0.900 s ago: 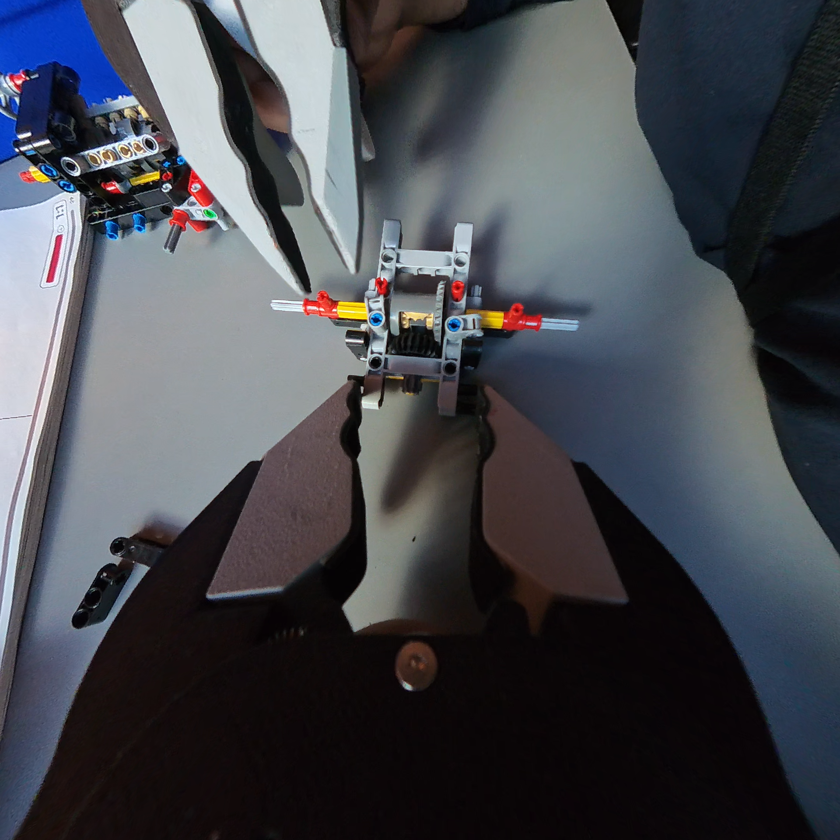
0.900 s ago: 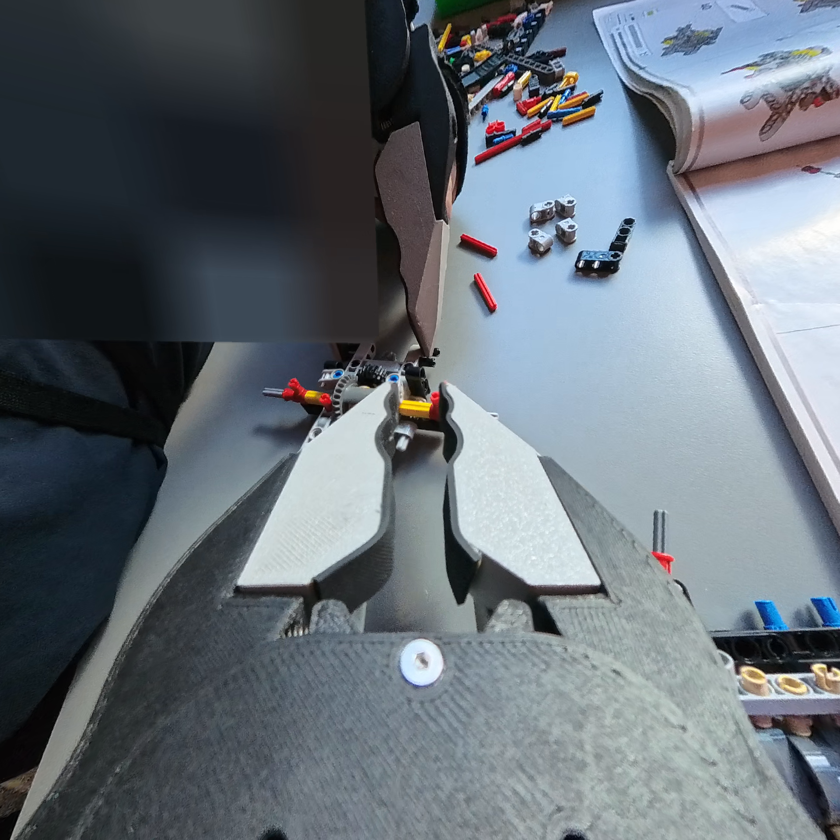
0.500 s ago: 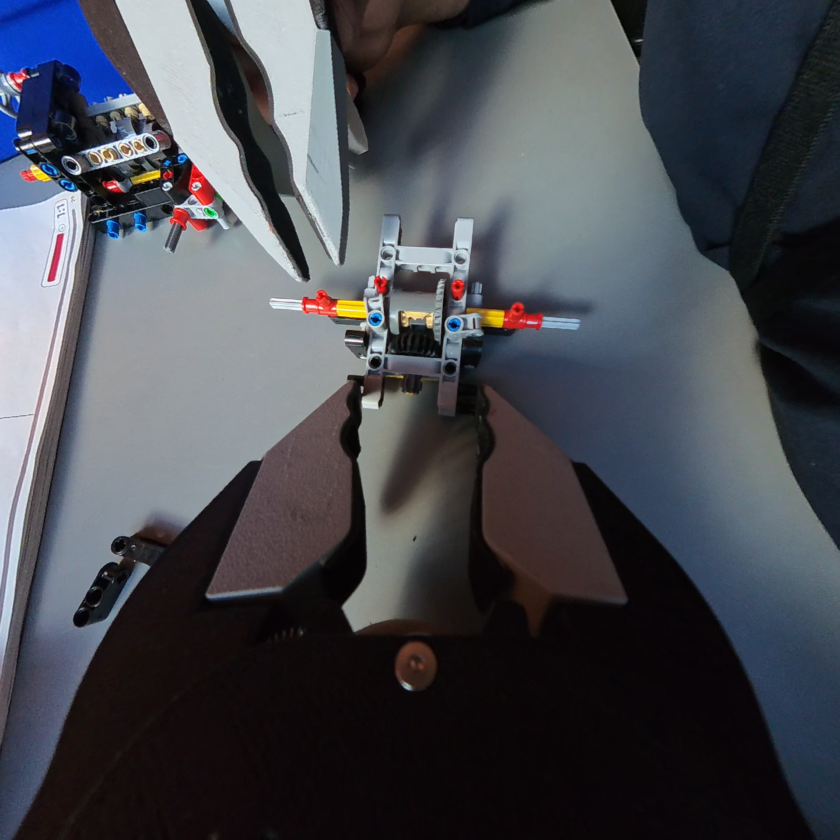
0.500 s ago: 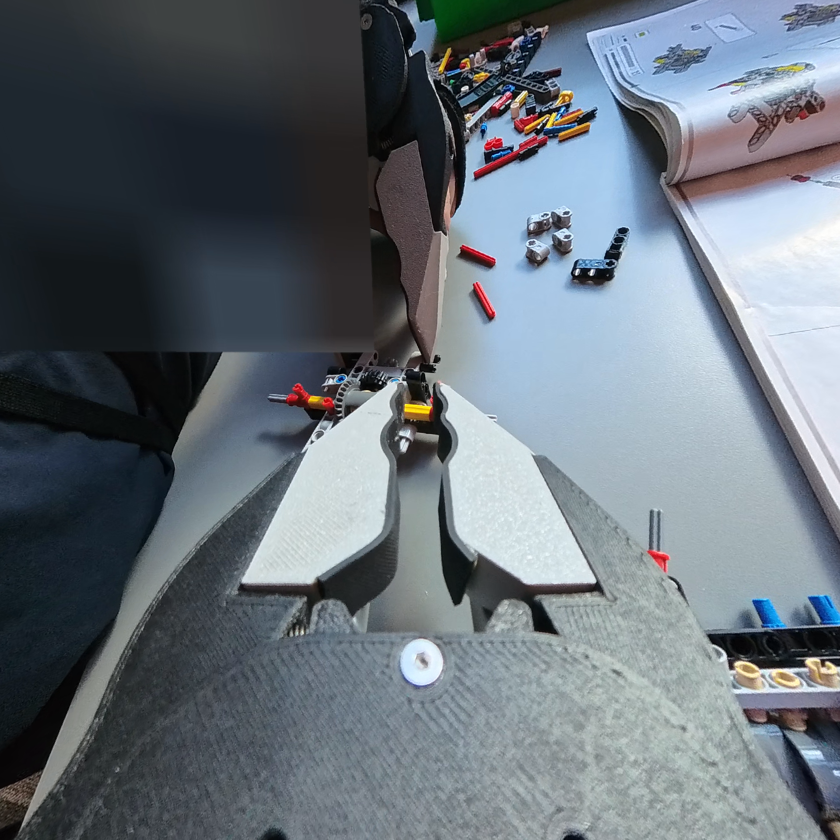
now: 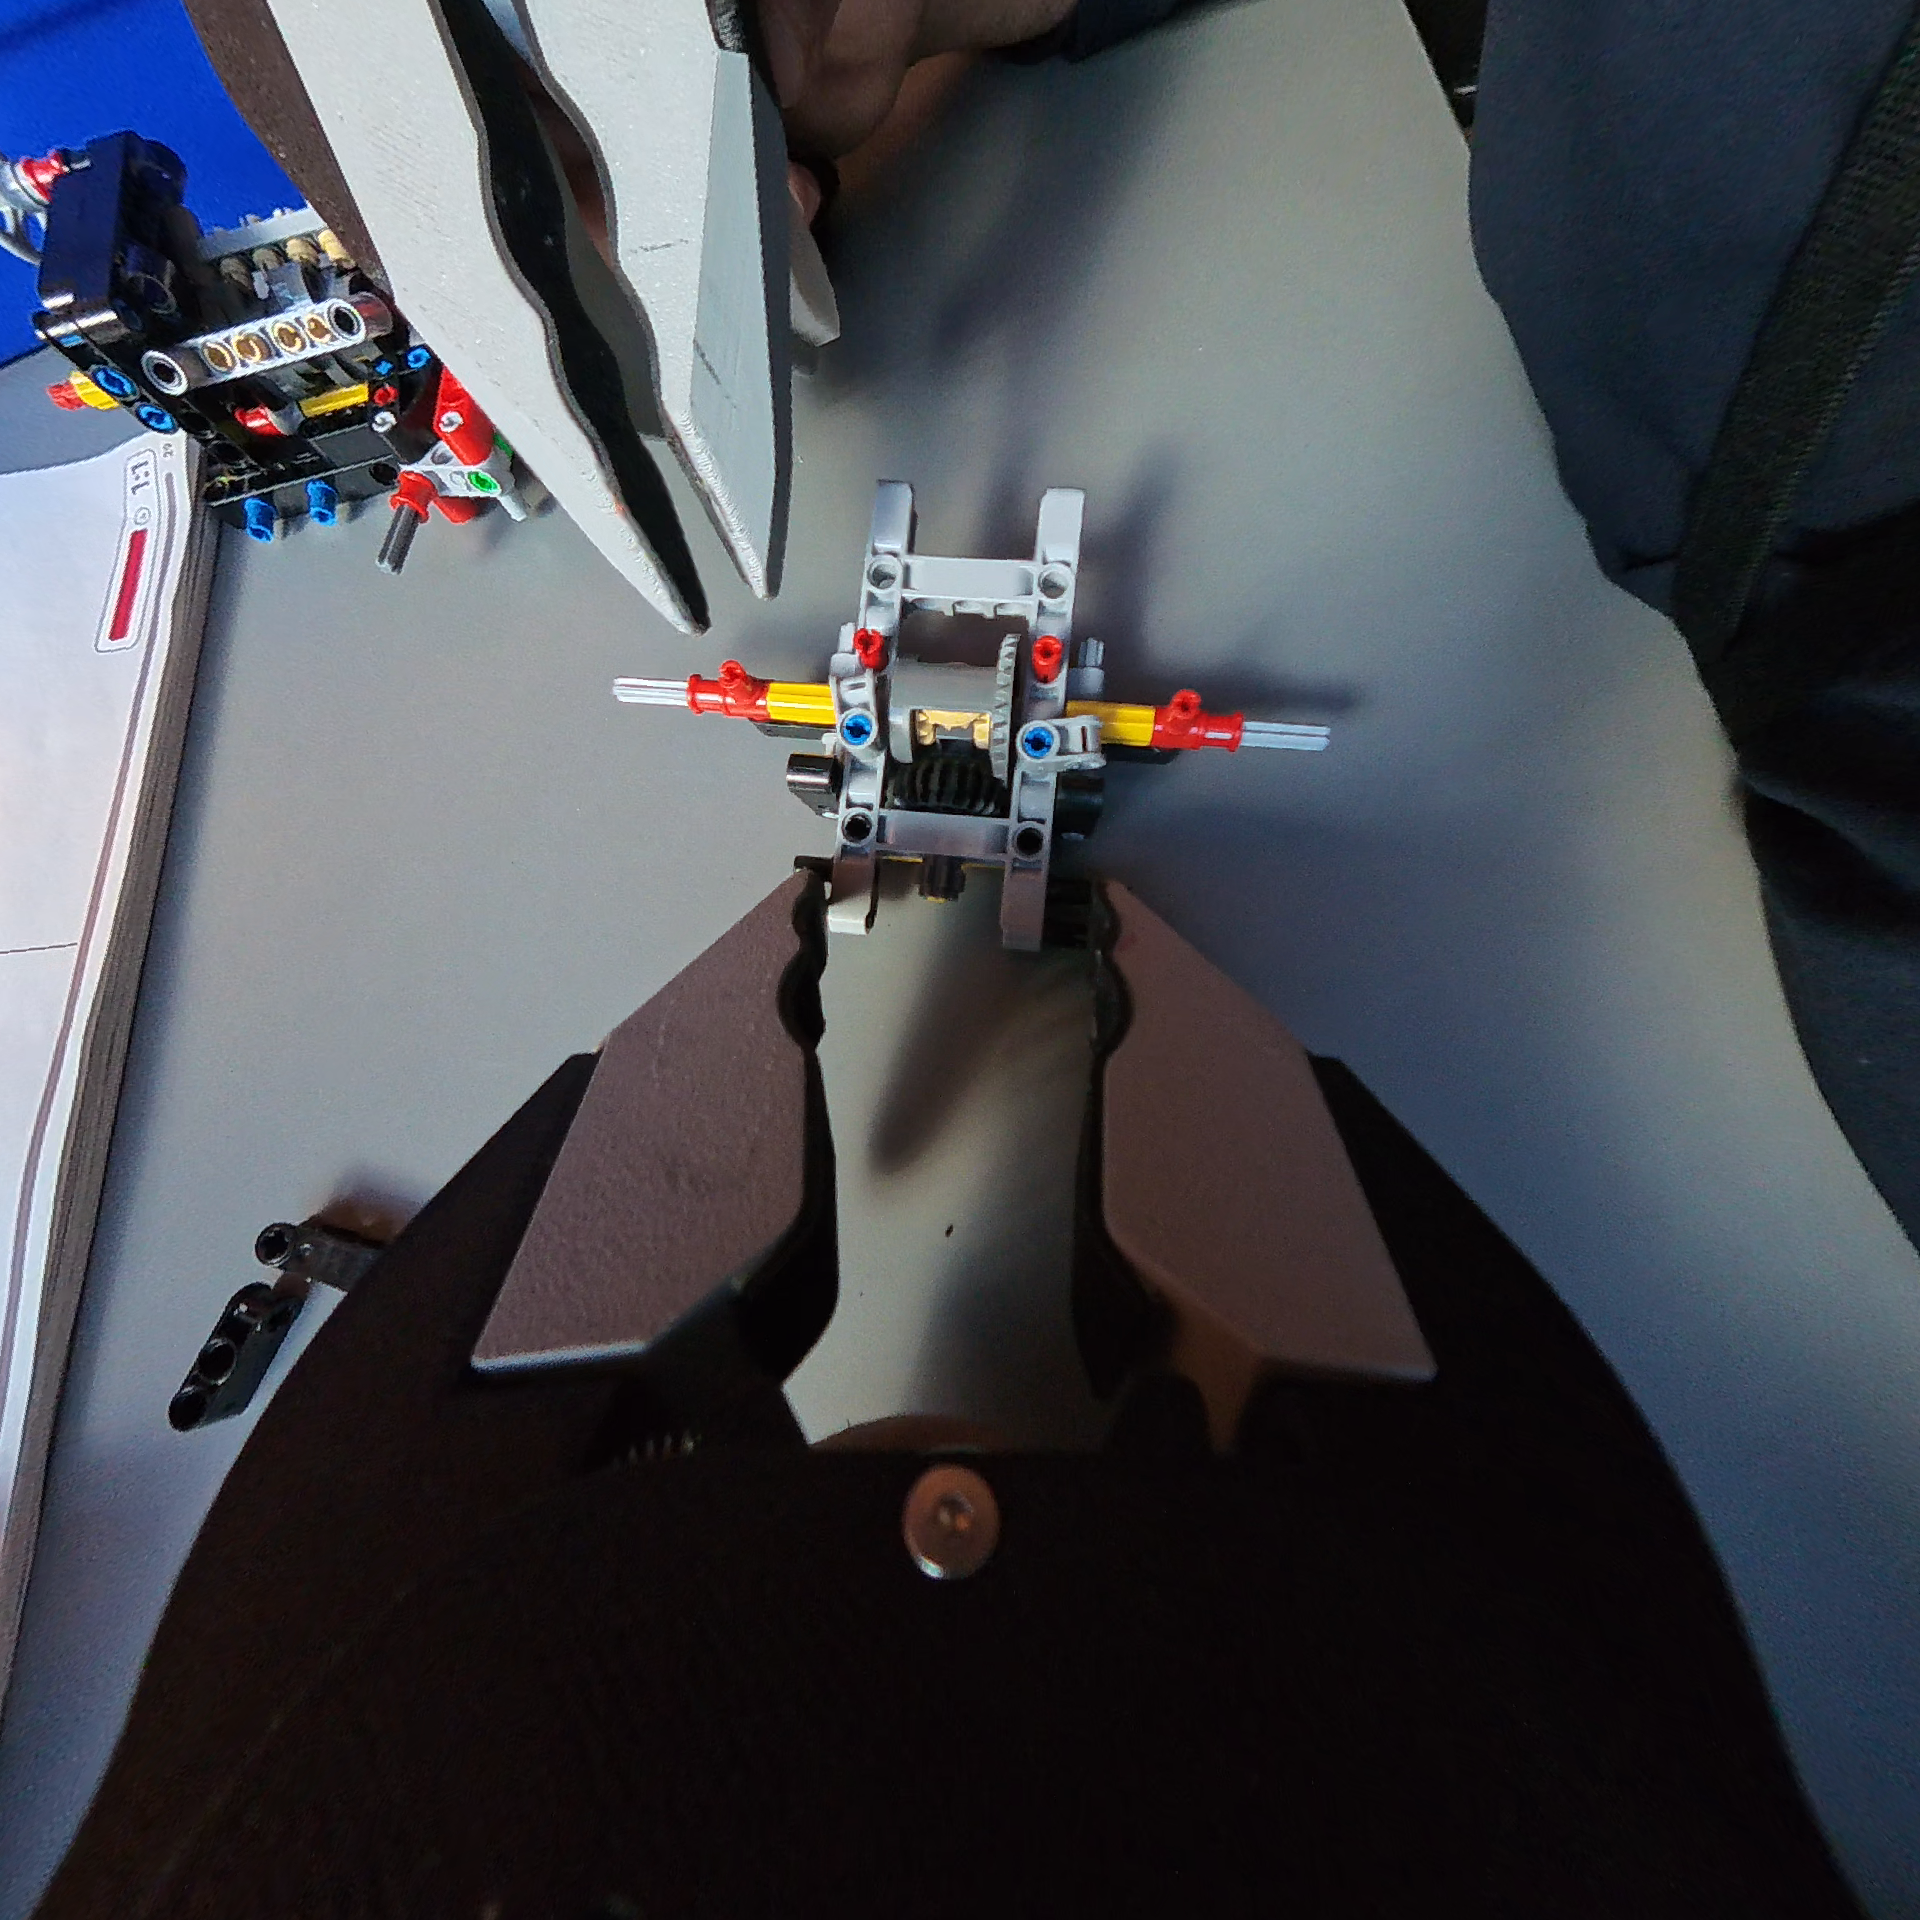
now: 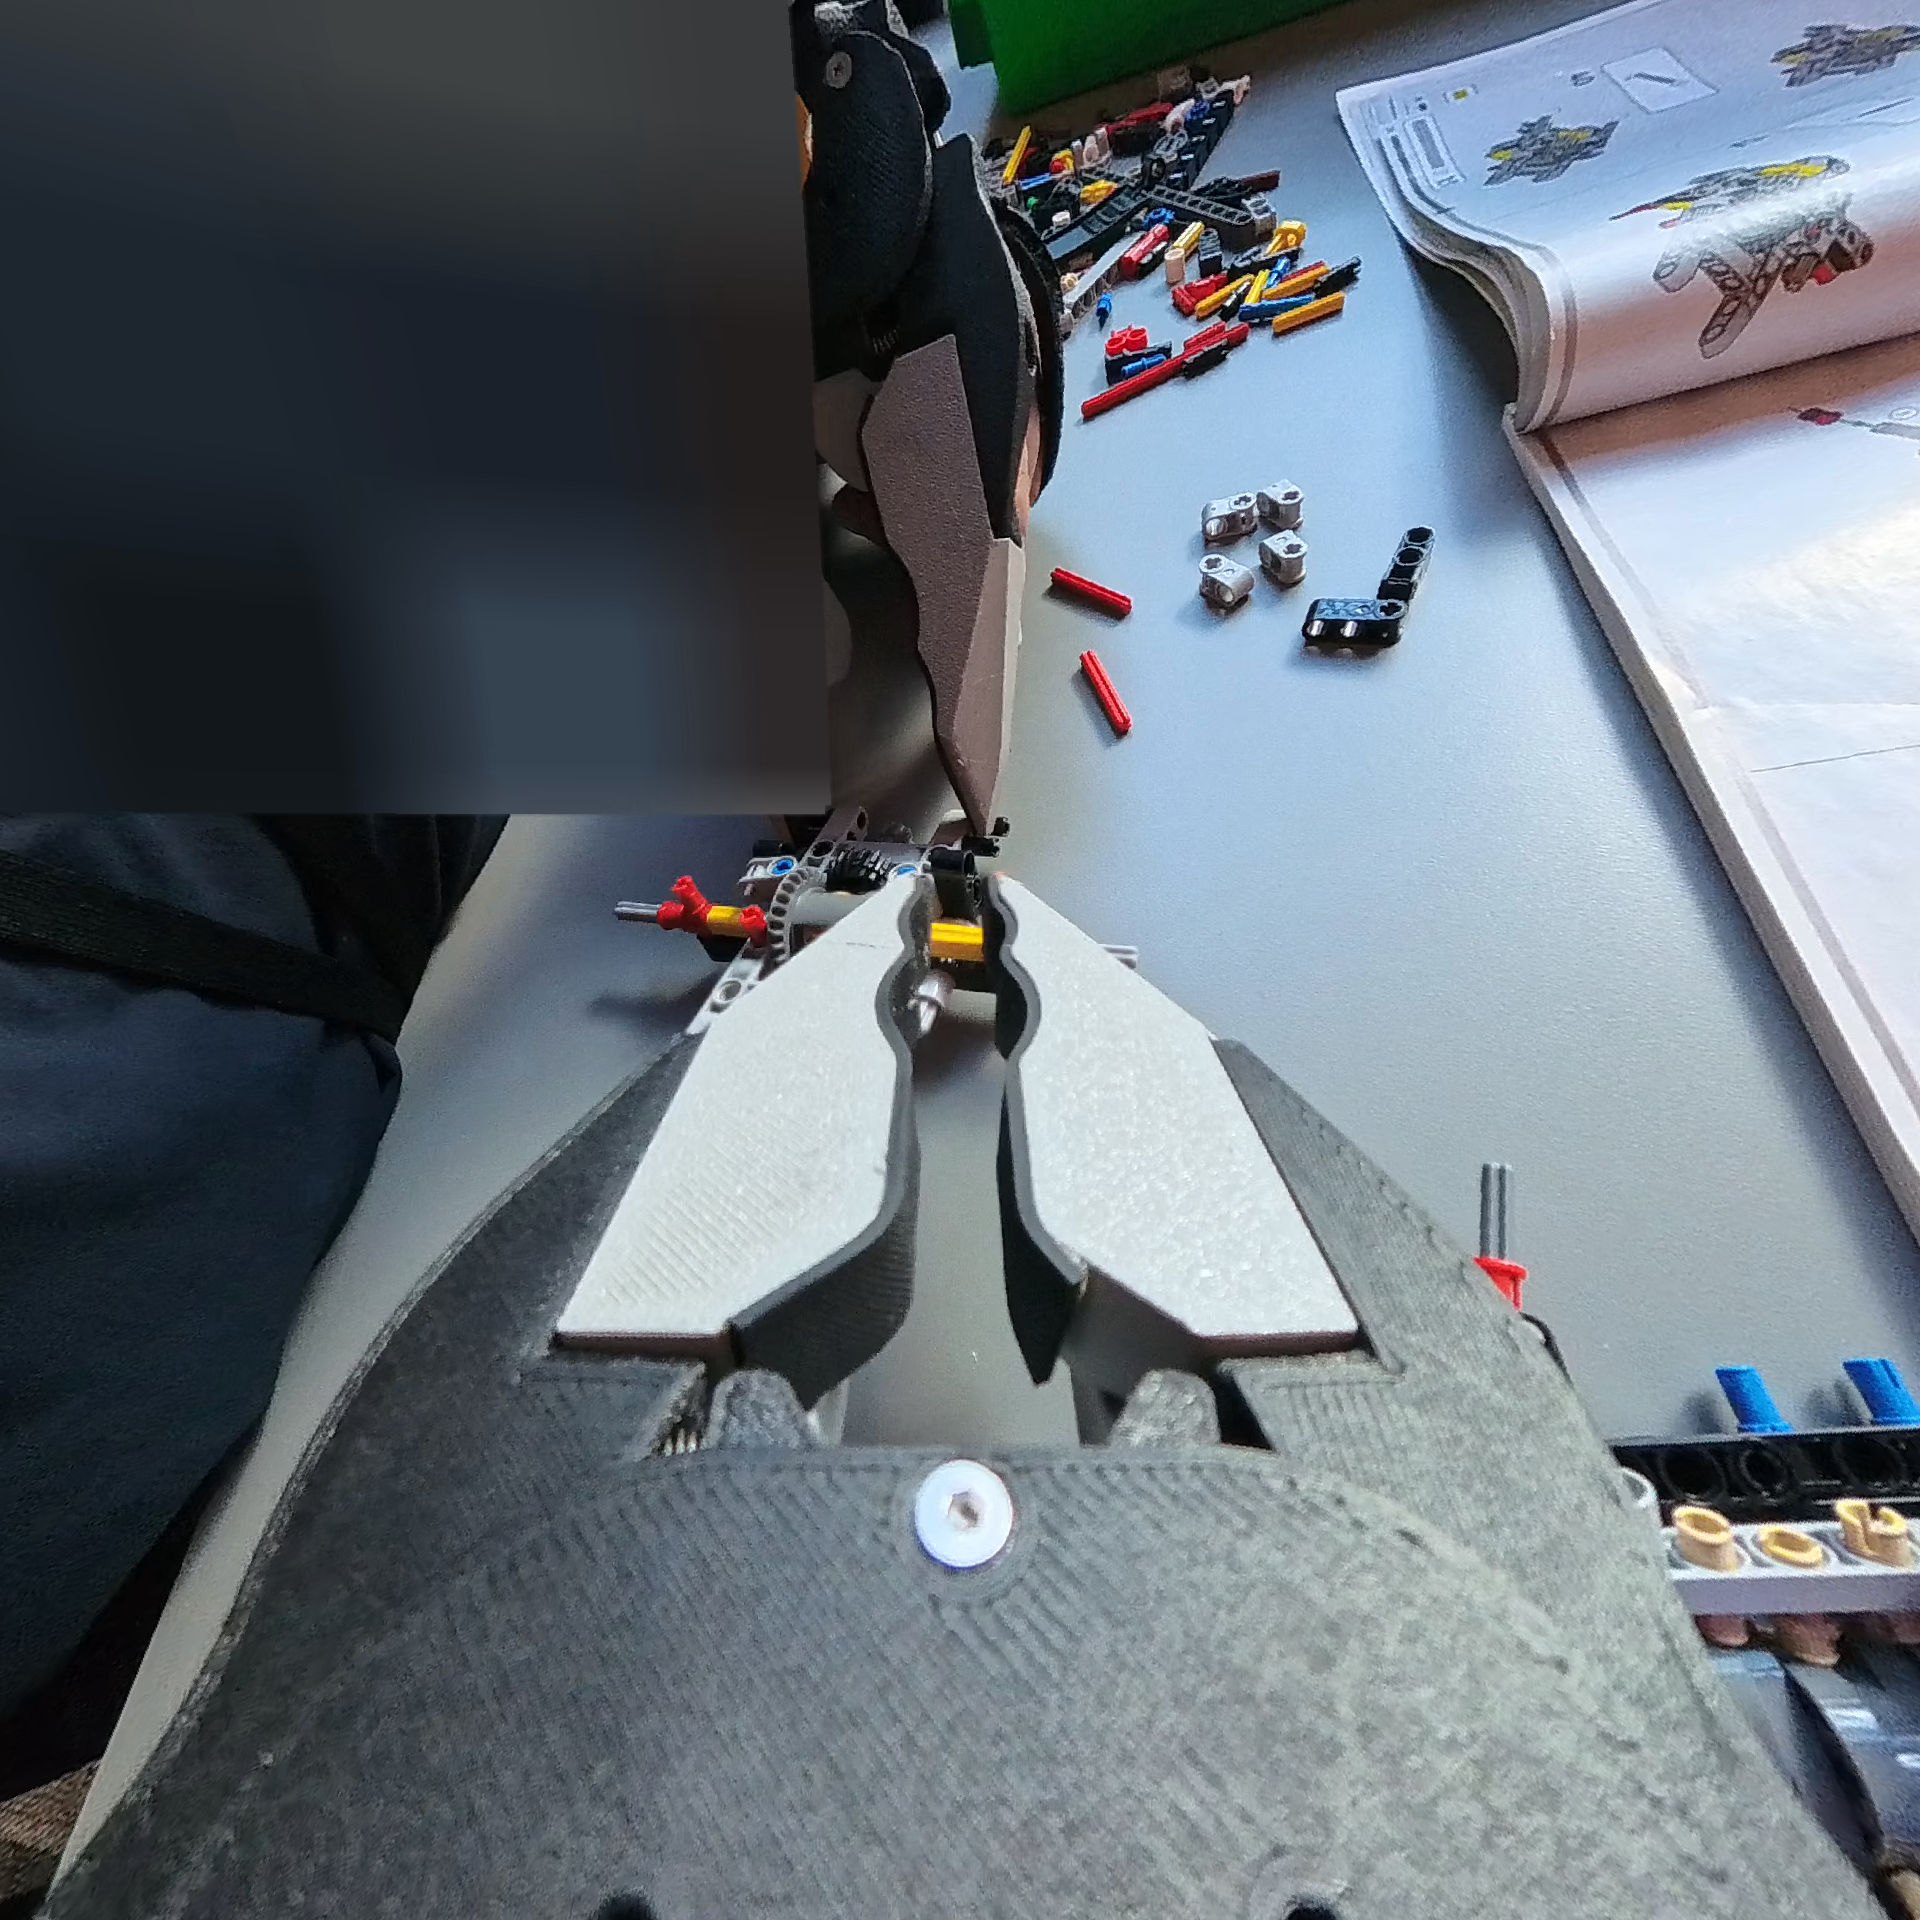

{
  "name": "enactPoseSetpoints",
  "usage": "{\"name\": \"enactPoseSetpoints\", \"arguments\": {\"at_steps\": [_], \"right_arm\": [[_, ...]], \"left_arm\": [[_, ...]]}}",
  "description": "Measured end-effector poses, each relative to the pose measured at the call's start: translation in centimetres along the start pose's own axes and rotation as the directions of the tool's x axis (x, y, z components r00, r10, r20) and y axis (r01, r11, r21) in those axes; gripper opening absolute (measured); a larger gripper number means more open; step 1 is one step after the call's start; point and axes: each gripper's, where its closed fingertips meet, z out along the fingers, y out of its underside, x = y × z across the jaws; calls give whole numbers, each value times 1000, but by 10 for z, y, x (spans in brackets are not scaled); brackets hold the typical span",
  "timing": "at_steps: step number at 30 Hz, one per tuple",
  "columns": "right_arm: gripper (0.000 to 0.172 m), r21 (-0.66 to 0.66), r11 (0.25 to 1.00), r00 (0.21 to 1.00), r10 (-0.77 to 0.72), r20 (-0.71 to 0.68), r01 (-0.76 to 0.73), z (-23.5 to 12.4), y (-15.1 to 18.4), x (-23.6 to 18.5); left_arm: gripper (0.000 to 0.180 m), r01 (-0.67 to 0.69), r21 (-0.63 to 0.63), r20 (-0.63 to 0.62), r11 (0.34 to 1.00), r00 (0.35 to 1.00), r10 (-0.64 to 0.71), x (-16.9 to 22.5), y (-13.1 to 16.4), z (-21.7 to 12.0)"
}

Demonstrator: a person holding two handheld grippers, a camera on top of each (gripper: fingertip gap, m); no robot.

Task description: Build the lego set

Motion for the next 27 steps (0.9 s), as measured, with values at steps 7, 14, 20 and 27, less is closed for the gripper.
{"name": "enactPoseSetpoints", "arguments": {"at_steps": [7,14,20,27], "right_arm": [[0,-2,1000,1000,-20,-1,20,0,0,-2],[0,-23,999,999,-39,-10,39,2,3,-3],[0,-20,999,999,-35,-10,35,2,2,-3],[0,-25,998,999,-50,-15,50,3,3,-4]], "left_arm": [[48,-6,-11,12,1000,1000,6,-1,1,1],[48,-11,-32,23,999,1000,12,-2,5,2],[47,-11,-28,22,1000,1000,12,-2,4,1],[47,-6,2,23,1000,1000,6,-2,-2,0]]}}
